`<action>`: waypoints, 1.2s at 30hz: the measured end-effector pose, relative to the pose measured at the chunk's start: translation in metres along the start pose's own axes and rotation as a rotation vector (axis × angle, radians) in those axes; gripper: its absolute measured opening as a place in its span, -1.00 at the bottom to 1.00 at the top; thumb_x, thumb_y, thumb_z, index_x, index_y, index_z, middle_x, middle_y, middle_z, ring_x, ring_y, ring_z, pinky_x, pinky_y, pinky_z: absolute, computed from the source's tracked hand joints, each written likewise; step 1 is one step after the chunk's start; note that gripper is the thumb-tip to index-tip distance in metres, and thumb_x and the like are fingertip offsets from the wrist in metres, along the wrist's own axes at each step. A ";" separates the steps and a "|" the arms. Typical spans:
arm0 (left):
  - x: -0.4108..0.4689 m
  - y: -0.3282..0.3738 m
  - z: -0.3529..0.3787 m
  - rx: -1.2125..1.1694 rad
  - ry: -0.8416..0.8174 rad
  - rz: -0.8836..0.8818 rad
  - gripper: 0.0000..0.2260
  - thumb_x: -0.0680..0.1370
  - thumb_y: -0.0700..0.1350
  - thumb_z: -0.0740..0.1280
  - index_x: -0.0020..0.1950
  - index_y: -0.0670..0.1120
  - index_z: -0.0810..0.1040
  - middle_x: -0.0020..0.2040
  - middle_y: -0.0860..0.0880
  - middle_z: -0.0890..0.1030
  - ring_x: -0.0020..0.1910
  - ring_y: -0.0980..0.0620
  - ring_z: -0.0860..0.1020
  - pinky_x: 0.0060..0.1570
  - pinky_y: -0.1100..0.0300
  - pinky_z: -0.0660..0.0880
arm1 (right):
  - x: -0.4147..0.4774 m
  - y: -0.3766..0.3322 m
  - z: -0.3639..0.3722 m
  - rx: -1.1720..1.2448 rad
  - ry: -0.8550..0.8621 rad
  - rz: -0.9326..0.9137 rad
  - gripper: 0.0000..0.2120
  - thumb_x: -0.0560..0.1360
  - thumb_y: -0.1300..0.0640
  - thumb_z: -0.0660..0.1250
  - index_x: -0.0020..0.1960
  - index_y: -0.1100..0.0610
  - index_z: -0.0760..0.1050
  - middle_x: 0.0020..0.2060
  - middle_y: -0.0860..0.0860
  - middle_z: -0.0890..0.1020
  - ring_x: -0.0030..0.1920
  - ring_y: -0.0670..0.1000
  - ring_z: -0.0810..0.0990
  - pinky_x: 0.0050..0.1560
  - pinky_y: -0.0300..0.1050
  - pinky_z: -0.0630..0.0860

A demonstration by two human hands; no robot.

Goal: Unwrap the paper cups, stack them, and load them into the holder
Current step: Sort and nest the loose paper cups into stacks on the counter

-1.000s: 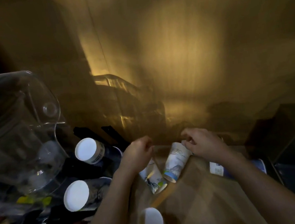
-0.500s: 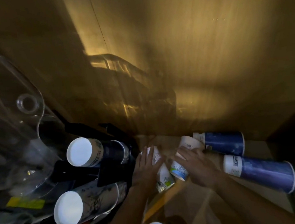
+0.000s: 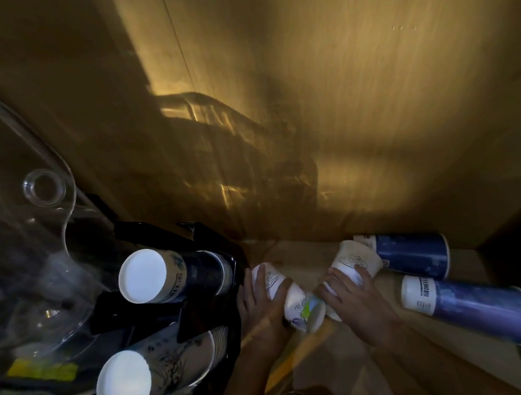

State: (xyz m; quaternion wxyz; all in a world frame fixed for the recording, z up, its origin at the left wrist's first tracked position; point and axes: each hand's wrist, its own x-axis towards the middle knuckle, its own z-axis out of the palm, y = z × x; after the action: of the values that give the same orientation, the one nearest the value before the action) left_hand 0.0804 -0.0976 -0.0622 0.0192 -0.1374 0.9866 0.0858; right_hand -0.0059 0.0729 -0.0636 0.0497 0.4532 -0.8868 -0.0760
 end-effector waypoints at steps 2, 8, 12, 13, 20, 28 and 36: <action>-0.002 0.005 0.005 -0.116 0.047 -0.059 -0.26 0.04 0.25 0.56 0.16 0.00 0.61 0.30 -0.32 0.51 0.27 -0.41 0.46 0.07 -0.29 0.50 | -0.003 0.003 -0.004 0.025 0.032 0.065 -0.26 -0.16 0.06 0.62 0.02 0.09 0.60 -0.03 0.07 0.69 0.04 0.06 0.64 -0.10 0.22 0.57; -0.008 0.010 0.002 -0.781 0.050 -0.225 -0.16 0.14 0.20 0.48 0.32 -0.14 0.38 0.34 -0.18 0.32 0.33 -0.19 0.39 0.30 -0.02 0.40 | -0.013 0.012 -0.015 0.239 0.126 0.298 -0.23 -0.04 0.08 0.62 0.13 0.19 0.51 0.04 0.16 0.65 0.03 0.18 0.62 -0.06 0.22 0.53; -0.011 0.006 0.006 -1.014 -0.029 -0.324 -0.28 0.27 -0.15 0.58 0.32 0.02 0.30 0.25 -0.06 0.46 0.19 -0.06 0.47 0.03 0.26 0.49 | -0.020 0.019 -0.018 0.500 0.248 0.451 -0.31 0.21 0.10 0.53 0.26 0.17 0.33 0.19 0.16 0.53 0.19 0.20 0.49 0.09 0.17 0.43; -0.011 0.006 0.007 -1.053 -0.059 -0.318 -0.30 0.28 -0.17 0.57 0.30 0.05 0.29 0.20 -0.03 0.49 0.13 -0.02 0.49 -0.10 0.41 0.46 | -0.021 0.020 -0.020 0.551 0.264 0.486 -0.33 0.24 0.10 0.51 0.27 0.17 0.32 0.19 0.16 0.51 0.19 0.20 0.47 0.12 0.16 0.40; -0.012 0.015 0.014 -1.123 -0.119 -0.225 -0.33 0.27 -0.19 0.56 0.24 0.12 0.30 0.19 -0.07 0.57 0.14 -0.06 0.57 0.18 -0.04 0.55 | -0.016 0.025 -0.069 0.925 0.458 0.592 -0.34 0.26 0.03 0.51 0.25 -0.04 0.26 0.15 0.04 0.47 0.18 0.09 0.44 0.20 0.22 0.41; -0.013 0.007 0.023 -1.078 -0.154 -0.177 -0.34 0.23 0.02 0.57 0.18 0.30 0.28 0.09 0.23 0.58 0.04 0.31 0.56 -0.04 0.49 0.49 | -0.013 0.007 -0.119 0.987 0.580 0.279 -0.25 0.26 -0.21 0.41 0.31 -0.33 0.05 0.20 -0.45 0.26 0.23 -0.19 0.38 0.12 -0.08 0.48; -0.009 0.002 0.033 -1.124 -0.134 -0.155 -0.23 0.19 -0.02 0.62 0.32 0.13 0.36 0.24 0.07 0.58 0.22 0.06 0.55 0.22 0.05 0.53 | -0.010 -0.016 -0.080 0.809 0.348 0.201 -0.36 0.36 -0.22 0.30 0.34 0.00 0.25 0.18 -0.05 0.43 0.15 -0.09 0.41 0.08 -0.20 0.40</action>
State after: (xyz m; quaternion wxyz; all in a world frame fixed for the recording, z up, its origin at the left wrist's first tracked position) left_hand 0.0887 -0.0876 -0.0940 0.0120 -0.1926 0.7730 0.6043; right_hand 0.0252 0.0645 0.0121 0.0240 0.3539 -0.8632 0.3593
